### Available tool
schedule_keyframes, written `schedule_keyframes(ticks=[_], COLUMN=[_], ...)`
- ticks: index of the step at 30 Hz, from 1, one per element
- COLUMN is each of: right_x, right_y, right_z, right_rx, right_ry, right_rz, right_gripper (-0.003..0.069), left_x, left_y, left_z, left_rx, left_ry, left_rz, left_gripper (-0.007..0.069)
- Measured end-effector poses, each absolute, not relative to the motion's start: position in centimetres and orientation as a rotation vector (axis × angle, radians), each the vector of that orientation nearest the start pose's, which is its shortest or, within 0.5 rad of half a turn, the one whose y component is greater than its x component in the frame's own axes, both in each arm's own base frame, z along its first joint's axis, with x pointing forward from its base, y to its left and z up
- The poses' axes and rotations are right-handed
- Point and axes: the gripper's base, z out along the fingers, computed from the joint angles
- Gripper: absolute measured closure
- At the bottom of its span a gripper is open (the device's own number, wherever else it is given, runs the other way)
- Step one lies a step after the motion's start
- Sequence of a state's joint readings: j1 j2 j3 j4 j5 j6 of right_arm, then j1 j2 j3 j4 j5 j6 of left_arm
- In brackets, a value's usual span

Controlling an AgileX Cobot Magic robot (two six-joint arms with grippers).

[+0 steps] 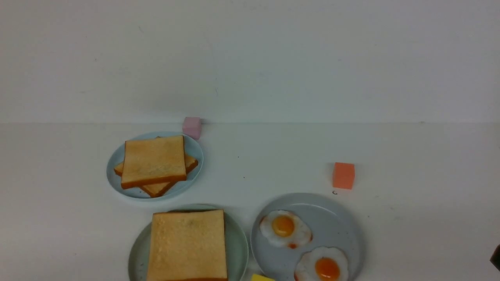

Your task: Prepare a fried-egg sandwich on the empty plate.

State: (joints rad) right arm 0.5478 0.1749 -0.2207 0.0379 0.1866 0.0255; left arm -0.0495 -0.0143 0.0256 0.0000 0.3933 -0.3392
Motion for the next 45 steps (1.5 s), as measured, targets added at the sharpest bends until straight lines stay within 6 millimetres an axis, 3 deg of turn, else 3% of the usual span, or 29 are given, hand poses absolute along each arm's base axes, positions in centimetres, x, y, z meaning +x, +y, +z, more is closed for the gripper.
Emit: schedule_keyframes(ticks=[13, 39, 45], right_x=[5.5, 5.5, 5.7], right_y=[3.4, 3.4, 2.4], right_z=[26.0, 26.0, 26.1], right_rx=[-0.401, -0.4, -0.28], right_ry=[1.597, 1.597, 1.585], right_rz=[0.474, 0.472, 0.332], right_gripper=[0.0624, 0.0601, 0.0594], left_x=[5.1, 5.2, 5.2], left_y=[-0.8, -0.6, -0.6], left_z=[16.9, 16.9, 16.9], left_rx=[-0.174, -0.132, -0.132], left_ry=[1.899, 1.891, 1.891], left_rz=[-0.339, -0.275, -0.274], left_gripper=[0.0634, 0.0627, 0.0624])
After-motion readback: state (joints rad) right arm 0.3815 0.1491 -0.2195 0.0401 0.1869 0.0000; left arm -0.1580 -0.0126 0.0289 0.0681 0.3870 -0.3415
